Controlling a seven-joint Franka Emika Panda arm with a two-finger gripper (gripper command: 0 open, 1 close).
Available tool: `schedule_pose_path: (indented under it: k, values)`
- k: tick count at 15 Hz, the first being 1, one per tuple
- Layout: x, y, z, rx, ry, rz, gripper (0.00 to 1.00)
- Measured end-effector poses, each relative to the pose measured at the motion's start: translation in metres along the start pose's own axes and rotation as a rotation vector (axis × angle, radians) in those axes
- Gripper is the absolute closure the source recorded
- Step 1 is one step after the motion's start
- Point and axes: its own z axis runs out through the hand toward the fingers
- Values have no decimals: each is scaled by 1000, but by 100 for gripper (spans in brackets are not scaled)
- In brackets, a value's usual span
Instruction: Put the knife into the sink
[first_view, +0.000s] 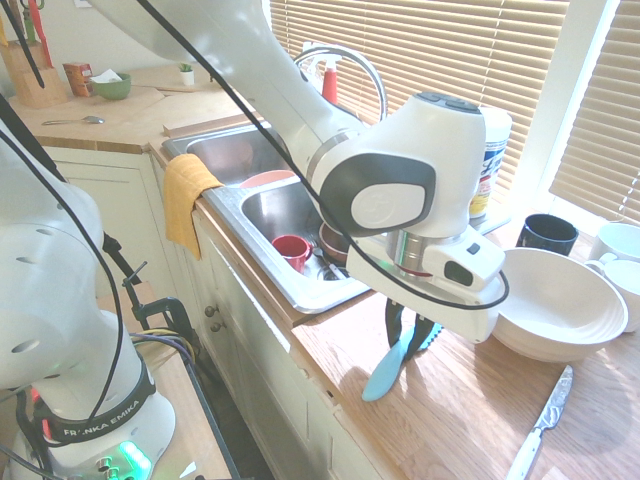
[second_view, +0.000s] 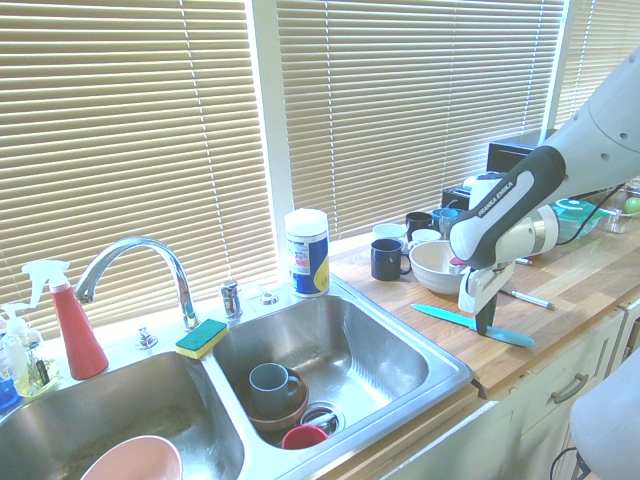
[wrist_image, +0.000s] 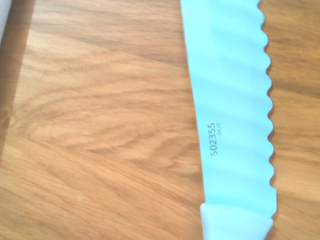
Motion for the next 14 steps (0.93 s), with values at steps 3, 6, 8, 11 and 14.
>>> schedule_pose_path:
  k: [3, 6, 8, 11, 14]
  values:
    - [0, 0, -1, 4, -2, 6, 100]
    - [6, -1, -10, 26, -1, 26, 100]
    - [12, -2, -30, 40, 12, 31, 100]
    - [12, -6, -66, 60, 44, 24, 100]
    - [8, -12, -104, 83, 76, 16, 100]
